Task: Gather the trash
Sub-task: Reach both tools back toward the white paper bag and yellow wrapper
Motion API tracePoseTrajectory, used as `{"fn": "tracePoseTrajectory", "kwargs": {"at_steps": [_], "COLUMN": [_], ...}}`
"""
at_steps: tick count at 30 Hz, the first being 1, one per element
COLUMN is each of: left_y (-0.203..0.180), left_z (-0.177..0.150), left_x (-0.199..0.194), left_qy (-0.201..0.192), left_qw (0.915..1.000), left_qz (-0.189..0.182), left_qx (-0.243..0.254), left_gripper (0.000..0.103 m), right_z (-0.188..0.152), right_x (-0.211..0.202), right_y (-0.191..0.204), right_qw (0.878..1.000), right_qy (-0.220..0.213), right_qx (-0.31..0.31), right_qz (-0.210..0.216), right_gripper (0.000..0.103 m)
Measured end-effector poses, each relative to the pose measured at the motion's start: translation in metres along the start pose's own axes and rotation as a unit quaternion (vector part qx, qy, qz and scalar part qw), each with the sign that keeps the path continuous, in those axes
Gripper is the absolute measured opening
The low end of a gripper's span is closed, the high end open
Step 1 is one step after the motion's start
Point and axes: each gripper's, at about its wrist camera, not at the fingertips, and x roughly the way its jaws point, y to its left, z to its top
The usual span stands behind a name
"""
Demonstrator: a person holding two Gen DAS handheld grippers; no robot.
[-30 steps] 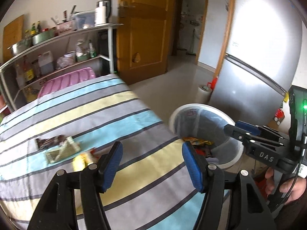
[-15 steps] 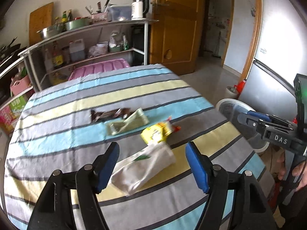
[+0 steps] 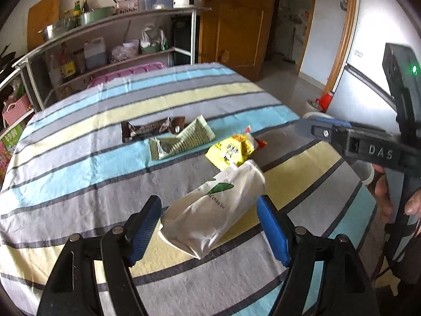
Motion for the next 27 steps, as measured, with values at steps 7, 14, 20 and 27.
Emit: {"fn": "tracePoseTrajectory", "kwargs": {"at_steps": [7, 14, 20, 27], "left_y": [-0.004, 0.006, 0.012, 0.029], "left_z": [0.004, 0.001, -0.001, -0.008], "left_x": [0.011, 0.011, 0.008, 0.0], "left_qy": [0.01, 0.015, 0.015, 0.015], "left_qw": [0.9996, 0.9998, 0.9998, 0.9995], "left_qz": [0.0, -0.012, -0.014, 0.004], "left_qx": [0.026, 0.005, -0.001, -0.026], "left_gripper": [0.077, 0.061, 0.055, 0.054], "right_z": [0.011, 0.016, 0.02, 0.018], "right_x": [0.017, 0.03, 0.045, 0.058], "right_y": [0.009, 0.017, 0.023, 0.033], "right_qw": [1.0, 0.999, 0.998, 0.997], "right_qy": [0.014, 0.026, 0.037, 0.049], "right_qx": [0.012, 0.013, 0.016, -0.001], "right_qz": [0.021, 0.041, 0.045, 0.051], "right_gripper": [0.052, 0.052, 0.052, 0.052]}}
